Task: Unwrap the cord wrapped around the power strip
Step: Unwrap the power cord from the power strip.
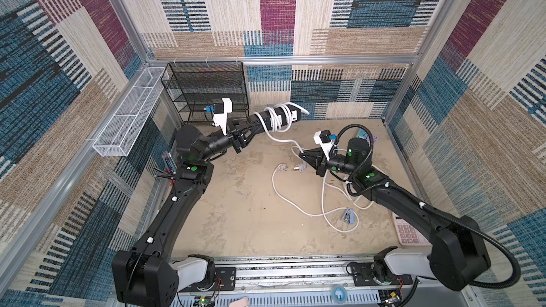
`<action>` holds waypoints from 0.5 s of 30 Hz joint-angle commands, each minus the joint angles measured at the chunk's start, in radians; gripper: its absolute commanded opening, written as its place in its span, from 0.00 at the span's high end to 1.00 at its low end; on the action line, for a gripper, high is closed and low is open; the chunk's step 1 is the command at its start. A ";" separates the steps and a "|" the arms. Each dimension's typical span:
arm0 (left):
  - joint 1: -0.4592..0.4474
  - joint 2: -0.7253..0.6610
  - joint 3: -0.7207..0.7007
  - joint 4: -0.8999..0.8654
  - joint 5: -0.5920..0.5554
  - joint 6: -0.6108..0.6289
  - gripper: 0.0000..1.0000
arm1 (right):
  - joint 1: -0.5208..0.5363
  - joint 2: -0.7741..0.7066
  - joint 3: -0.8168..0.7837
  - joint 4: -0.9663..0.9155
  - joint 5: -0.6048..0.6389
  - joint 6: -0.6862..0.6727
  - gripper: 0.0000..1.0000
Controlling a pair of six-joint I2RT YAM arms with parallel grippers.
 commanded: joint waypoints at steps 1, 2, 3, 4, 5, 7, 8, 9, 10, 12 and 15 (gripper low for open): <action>-0.011 0.009 -0.009 0.167 0.041 -0.098 1.00 | -0.001 0.087 0.055 0.121 -0.005 0.036 1.00; -0.016 0.015 -0.014 0.191 0.052 -0.120 1.00 | -0.004 0.124 0.085 0.125 -0.005 0.036 1.00; -0.021 0.023 -0.019 0.215 0.059 -0.137 1.00 | -0.011 0.154 0.108 0.134 -0.008 0.038 1.00; -0.026 0.030 -0.022 0.243 0.067 -0.157 1.00 | -0.021 0.186 0.135 0.150 -0.010 0.048 1.00; -0.033 0.034 -0.024 0.255 0.078 -0.170 1.00 | -0.036 0.216 0.162 0.165 -0.019 0.064 1.00; -0.046 0.040 -0.024 0.253 0.096 -0.170 1.00 | -0.066 0.265 0.214 0.191 -0.031 0.086 1.00; -0.053 0.040 -0.024 0.239 0.105 -0.158 1.00 | -0.081 0.287 0.248 0.189 -0.031 0.088 1.00; -0.061 0.039 -0.024 0.222 0.110 -0.146 1.00 | -0.094 0.302 0.282 0.183 -0.035 0.088 1.00; -0.071 0.041 -0.028 0.207 0.110 -0.133 1.00 | -0.108 0.321 0.320 0.171 -0.039 0.086 1.00; -0.087 0.046 -0.032 0.183 0.111 -0.107 1.00 | -0.131 0.342 0.400 0.130 -0.045 0.069 1.00; -0.096 0.064 -0.030 0.162 0.114 -0.096 1.00 | -0.163 0.355 0.527 0.056 -0.053 0.038 1.00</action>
